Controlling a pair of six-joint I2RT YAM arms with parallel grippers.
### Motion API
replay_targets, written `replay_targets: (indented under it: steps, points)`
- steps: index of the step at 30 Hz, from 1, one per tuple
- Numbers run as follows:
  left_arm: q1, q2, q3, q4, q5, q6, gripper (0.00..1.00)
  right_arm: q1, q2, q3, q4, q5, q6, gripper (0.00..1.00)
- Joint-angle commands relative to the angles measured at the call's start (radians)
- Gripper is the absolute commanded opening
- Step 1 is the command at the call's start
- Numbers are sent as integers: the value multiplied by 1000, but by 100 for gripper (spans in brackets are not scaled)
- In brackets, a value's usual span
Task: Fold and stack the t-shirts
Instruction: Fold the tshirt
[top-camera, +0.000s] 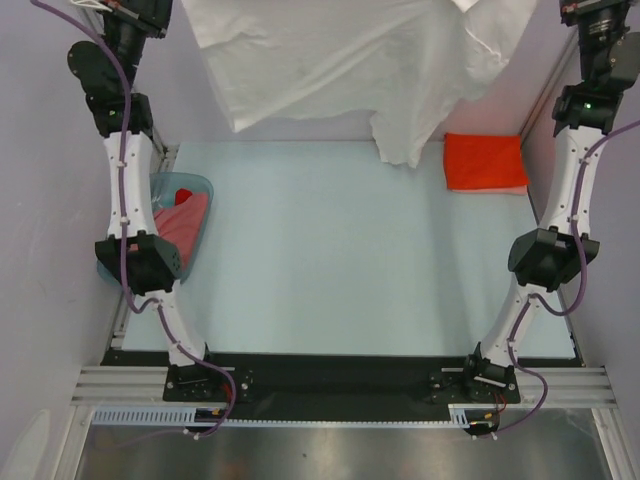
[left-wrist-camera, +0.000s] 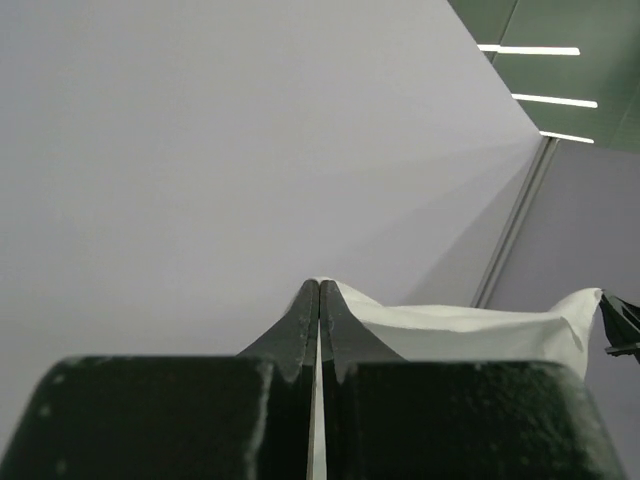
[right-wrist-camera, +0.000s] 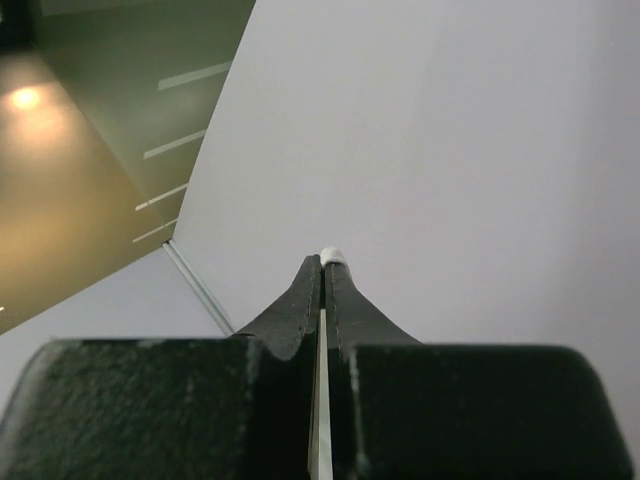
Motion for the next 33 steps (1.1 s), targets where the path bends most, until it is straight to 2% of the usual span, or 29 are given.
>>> replay_targets:
  steps: [1, 5, 9, 14, 17, 21, 24, 33]
  points:
    - [19, -118, -59, 51, 45, -81, 0, -38, -137, -78, 51, 20, -14, 0]
    - [19, -182, -127, 42, 62, -91, 1, -37, -185, -170, 78, -18, 28, 0]
    - [16, -236, -189, 49, 67, -70, 0, -32, -185, -150, 55, -21, 17, 0]
    - [12, -259, -229, 65, 58, -33, 0, -20, -107, -102, 75, -29, 48, 0]
    - [12, -207, -164, 52, 50, -18, 0, 3, -56, -31, 68, 3, 31, 0]
    - [12, -90, 23, 46, 30, -15, 0, 28, 71, 104, 72, 89, 46, 0]
    - [12, -20, 97, 58, -17, -19, 0, 42, 90, 117, 95, 141, 48, 0]
    - [9, 51, 148, 173, -120, -67, 0, 49, 87, 146, 109, 255, 46, 0]
